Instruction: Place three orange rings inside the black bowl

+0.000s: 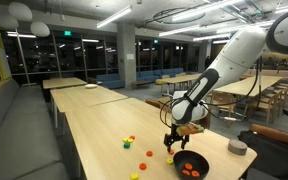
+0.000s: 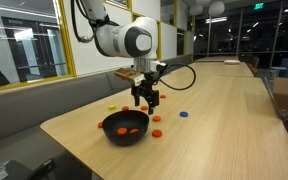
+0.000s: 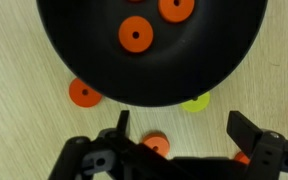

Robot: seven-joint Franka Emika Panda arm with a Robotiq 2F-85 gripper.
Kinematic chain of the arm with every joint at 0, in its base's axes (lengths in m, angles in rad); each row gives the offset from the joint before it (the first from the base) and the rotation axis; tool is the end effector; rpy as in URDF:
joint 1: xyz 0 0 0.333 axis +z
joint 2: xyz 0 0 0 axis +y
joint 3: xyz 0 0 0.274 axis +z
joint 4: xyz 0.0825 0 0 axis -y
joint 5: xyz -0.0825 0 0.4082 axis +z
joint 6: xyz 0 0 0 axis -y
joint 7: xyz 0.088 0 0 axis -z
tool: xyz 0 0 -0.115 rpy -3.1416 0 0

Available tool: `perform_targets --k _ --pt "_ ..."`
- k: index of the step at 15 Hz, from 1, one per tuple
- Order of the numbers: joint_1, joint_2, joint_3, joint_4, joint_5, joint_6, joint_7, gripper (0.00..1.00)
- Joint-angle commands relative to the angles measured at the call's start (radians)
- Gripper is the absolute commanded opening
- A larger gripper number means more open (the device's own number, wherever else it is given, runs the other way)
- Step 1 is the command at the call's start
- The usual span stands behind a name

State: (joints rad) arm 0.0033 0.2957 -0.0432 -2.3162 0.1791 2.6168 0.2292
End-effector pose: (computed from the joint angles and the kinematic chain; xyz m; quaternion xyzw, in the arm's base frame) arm 0.5240 -0.0256 0.1460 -0.9771 0.2093 0.0007 0.0389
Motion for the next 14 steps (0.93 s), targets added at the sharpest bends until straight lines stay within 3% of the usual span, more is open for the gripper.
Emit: perform_targets --k 1,14 --pt "0.012 0.083 -0.01 0.079 -0.04 0.036 0.023 1.0" --pt "0.014 0.239 -0.067 0.239 -0.121 0.035 0.023 1.0"
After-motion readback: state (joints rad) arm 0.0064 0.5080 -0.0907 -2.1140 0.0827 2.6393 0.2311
